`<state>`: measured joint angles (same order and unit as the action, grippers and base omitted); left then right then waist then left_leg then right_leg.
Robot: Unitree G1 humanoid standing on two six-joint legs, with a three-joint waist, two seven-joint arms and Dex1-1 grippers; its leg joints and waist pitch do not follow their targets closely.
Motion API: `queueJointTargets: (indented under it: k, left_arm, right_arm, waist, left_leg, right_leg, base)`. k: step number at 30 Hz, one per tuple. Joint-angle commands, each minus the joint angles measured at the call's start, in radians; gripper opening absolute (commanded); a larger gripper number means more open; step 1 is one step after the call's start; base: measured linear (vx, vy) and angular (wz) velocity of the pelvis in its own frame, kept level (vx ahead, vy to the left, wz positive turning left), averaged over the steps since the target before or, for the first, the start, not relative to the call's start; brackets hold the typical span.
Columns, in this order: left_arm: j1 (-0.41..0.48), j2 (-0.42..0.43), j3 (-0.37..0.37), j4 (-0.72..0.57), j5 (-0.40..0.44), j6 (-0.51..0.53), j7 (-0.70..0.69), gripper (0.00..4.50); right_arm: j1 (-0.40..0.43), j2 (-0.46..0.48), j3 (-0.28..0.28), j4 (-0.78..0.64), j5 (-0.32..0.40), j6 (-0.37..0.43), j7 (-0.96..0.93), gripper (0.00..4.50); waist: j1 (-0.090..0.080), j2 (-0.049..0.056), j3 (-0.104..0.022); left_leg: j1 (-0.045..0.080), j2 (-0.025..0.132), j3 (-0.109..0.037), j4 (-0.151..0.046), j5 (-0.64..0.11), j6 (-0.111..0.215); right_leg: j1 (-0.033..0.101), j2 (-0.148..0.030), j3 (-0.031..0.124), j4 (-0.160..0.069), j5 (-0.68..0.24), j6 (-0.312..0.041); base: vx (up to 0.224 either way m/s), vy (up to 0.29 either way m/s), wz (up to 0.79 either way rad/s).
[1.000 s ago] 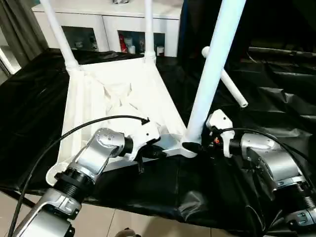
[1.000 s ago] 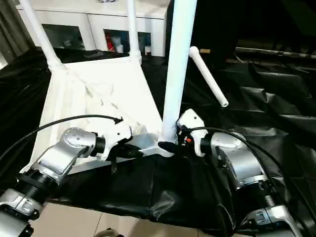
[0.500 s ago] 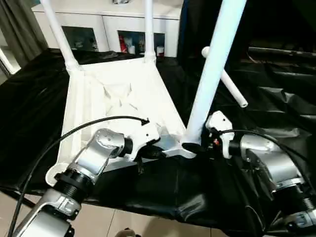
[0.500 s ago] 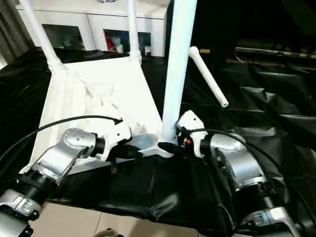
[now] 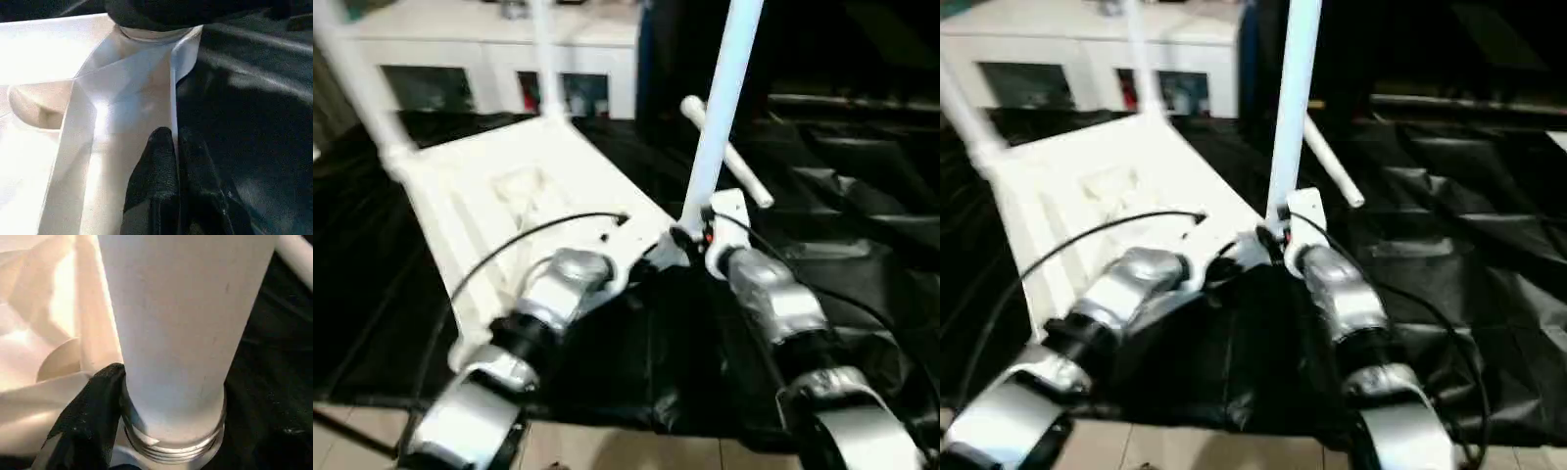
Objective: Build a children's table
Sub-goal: Rotate leg to tighten
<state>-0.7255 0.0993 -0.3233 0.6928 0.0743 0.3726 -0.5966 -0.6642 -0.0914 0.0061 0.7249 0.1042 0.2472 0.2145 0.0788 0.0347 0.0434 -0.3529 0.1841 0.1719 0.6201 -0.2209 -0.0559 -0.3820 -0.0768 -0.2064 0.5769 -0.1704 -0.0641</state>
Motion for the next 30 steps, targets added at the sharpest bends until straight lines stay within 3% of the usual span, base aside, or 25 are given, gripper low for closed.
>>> queueJointTargets:
  k: [1,2,5,10,14,18,22,24,27,30]
  left_arm:
    - [-0.03,0.01,0.021,-0.012,0.01,-0.024,0.01,0.0]
    - [-0.027,0.013,0.02,-0.018,0.009,-0.024,0.005,0.0]
    - [-0.017,0.028,0.013,-0.036,0.007,-0.031,-0.02,0.0]
    - [0.008,0.064,0.01,-0.076,0.007,-0.049,-0.051,0.0]
    - [0.032,0.097,-0.002,-0.106,0.009,-0.082,-0.098,0.0]
    - [0.075,0.148,-0.014,-0.167,-0.017,-0.13,-0.21,0.0]
    - [0.108,0.187,-0.04,-0.213,-0.031,-0.17,-0.298,0.0]
    - [0.133,0.211,-0.056,-0.254,-0.046,-0.161,-0.359,0.0]
    - [0.154,0.231,-0.072,-0.295,-0.055,-0.155,-0.416,0.0]
    - [0.17,0.244,-0.084,-0.327,-0.061,-0.149,-0.457,0.0]
  right_arm:
    - [0.014,0.001,-0.009,0.069,-0.007,0.029,-0.013,2.69]
    - [0.011,0.0,-0.005,0.07,-0.005,0.021,0.0,2.69]
    - [0.004,0.0,-0.006,0.064,0.013,-0.017,0.042,3.39]
    - [0.02,-0.048,0.022,-0.012,-0.002,-0.055,0.14,3.81]
    - [0.074,-0.114,0.06,-0.124,0.019,-0.024,0.293,3.81]
    - [0.165,-0.247,0.126,-0.296,0.017,-0.013,0.482,3.81]
    - [0.216,-0.305,0.14,-0.397,0.053,0.017,0.587,3.81]
    - [0.253,-0.347,0.156,-0.459,0.065,0.032,0.656,3.81]
    - [0.27,-0.365,0.168,-0.484,0.072,0.034,0.685,3.81]
    - [0.276,-0.371,0.178,-0.494,0.066,0.032,0.7,3.81]
  waist:
    - [0.007,-0.003,-0.076]
    - [0.009,-0.004,-0.076]
    - [0.011,-0.003,-0.075]
    - [0.016,-0.003,-0.075]
    - [0.021,-0.008,-0.076]
    - [0.03,-0.012,-0.075]
    - [0.031,-0.011,-0.07]
    - [0.036,-0.008,-0.068]
    - [0.044,-0.006,-0.069]
    - [0.048,-0.006,-0.07]
  left_leg:
    - [-0.003,0.066,-0.033,-0.07,-0.072,0.065]
    - [-0.004,0.065,-0.032,-0.07,-0.063,0.07]
    - [-0.004,0.069,-0.031,-0.072,-0.054,0.081]
    - [0.0,0.075,-0.032,-0.073,-0.061,0.079]
    - [-0.005,0.074,-0.031,-0.07,-0.041,0.099]
    - [-0.007,0.074,-0.029,-0.069,-0.029,0.114]
    - [-0.004,0.066,-0.026,-0.071,-0.071,0.105]
    - [0.0,0.073,-0.028,-0.074,-0.096,0.1]
    - [0.009,0.076,-0.027,-0.075,-0.097,0.091]
    - [0.004,0.078,-0.029,-0.076,-0.082,0.089]
  right_leg:
    - [0.061,-0.119,0.093,-0.072,-0.215,-0.043]
    - [0.063,-0.12,0.094,-0.07,-0.204,-0.049]
    - [0.063,-0.119,0.094,-0.067,-0.19,-0.061]
    - [0.063,-0.12,0.097,-0.063,-0.184,-0.074]
    - [0.066,-0.118,0.099,-0.055,-0.144,-0.068]
    - [0.064,-0.117,0.099,-0.057,-0.16,-0.047]
    - [0.062,-0.114,0.093,-0.074,-0.249,-0.026]
    - [0.059,-0.113,0.094,-0.079,-0.289,-0.006]
    - [0.049,-0.111,0.097,-0.079,-0.274,-0.022]
    - [0.053,-0.113,0.098,-0.073,-0.251,-0.035]
  base:
    - [0.0,0.0,0.0]
    - [0.0,0.0,0.0]
    - [0.0,0.0,0.0]
    - [0.0,0.0,0.0]
    - [0.0,0.0,0.0]
    - [0.0,0.0,0.0]
    - [0.0,0.0,0.0]
    - [0.0,0.0,0.0]
    - [0.0,0.0,0.0]
    - [0.0,0.0,0.0]
